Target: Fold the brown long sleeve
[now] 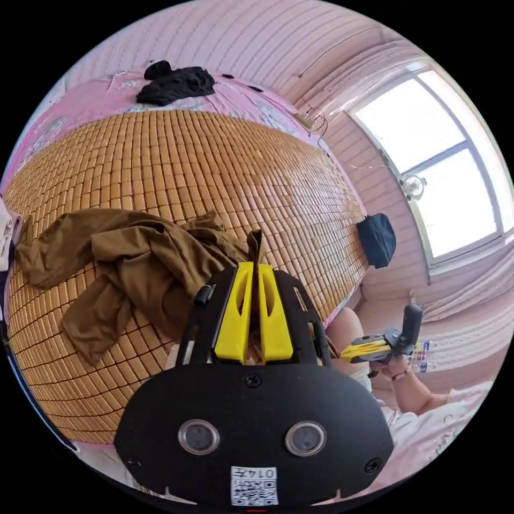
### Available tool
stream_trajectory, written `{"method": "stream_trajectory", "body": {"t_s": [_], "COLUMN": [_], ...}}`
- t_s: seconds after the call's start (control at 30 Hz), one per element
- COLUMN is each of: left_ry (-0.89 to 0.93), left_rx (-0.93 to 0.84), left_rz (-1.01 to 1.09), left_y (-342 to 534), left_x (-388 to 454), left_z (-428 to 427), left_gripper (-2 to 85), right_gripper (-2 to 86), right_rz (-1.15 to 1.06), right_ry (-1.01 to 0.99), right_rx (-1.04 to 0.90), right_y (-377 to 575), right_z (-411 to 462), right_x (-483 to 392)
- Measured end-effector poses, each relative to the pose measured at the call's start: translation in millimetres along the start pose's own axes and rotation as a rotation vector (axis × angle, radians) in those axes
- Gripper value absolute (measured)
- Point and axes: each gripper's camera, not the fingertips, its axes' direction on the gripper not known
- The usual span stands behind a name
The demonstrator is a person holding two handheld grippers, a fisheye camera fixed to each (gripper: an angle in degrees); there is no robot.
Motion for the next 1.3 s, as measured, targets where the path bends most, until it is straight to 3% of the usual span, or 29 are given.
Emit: {"method": "stream_trajectory", "body": {"t_s": [0.17, 0.27, 0.43, 0.53, 0.63, 0.8, 0.9, 0.97, 1.1, 1.17, 1.3], "left_ry": [0.013, -0.034, 0.105, 0.094, 0.092, 0.065, 0.044, 0.055, 0.136, 0.064, -0.033], "left_rx": [0.263, 0.310, 0.389, 0.393, 0.402, 0.434, 0.469, 0.461, 0.348, 0.207, 0.129], "left_rz": [-0.071, -0.302, -0.546, -0.535, -0.494, -0.372, -0.285, -0.234, -0.246, -0.348, -0.447], "left_y": [112.2, 182.4, 246.5, 250.8, 243.1, 221.2, 211.1, 210.2, 224.2, 242.8, 269.5], "left_x": [-48.6, -94.5, -138.9, -138.7, -133.7, -120.4, -108.6, -97.7, -92.5, -100.7, -110.4], "left_z": [-130.2, -131.4, -116.1, -116.0, -122.1, -146.2, -168.4, -175.4, -144.0, -109.7, -93.7], "left_gripper": [-0.9, -1.0, -1.0, -1.0, -1.0, -1.0, -0.9, -0.8, -0.1, 1.7, 4.9], "right_gripper": [-0.3, 0.0, 2.2, 9.6, 13.1, 2.2, 1.3, 1.2, 2.1, 3.1, 8.2], "right_rz": [-0.049, -0.041, -0.085, -0.057, -0.025, 0.063, -0.069, -0.148, -0.032, 0.077, 0.135], "right_ry": [-0.053, -0.018, 0.144, 0.352, 0.235, 0.034, 0.007, 0.119, 0.262, 0.359, 0.301], "right_rx": [0.197, 0.280, 0.160, 0.046, -0.038, -0.030, -0.014, -0.012, 0.089, 0.077, 0.068], "right_y": [-49.8, -75.3, -58.6, -25.3, -13.4, -33.5, -59.9, -70.2, -74.2, -66.9, -37.3], "right_z": [-15.7, 5.1, 42.2, 71.1, 98.8, 84.0, 14.6, -31.8, -87.2, -82.7, -46.2], "right_x": [-7.3, -18.5, -47.9, -41.9, -35.4, -14.6, -28.6, -42.0, -20.2, -0.6, 18.9]}}
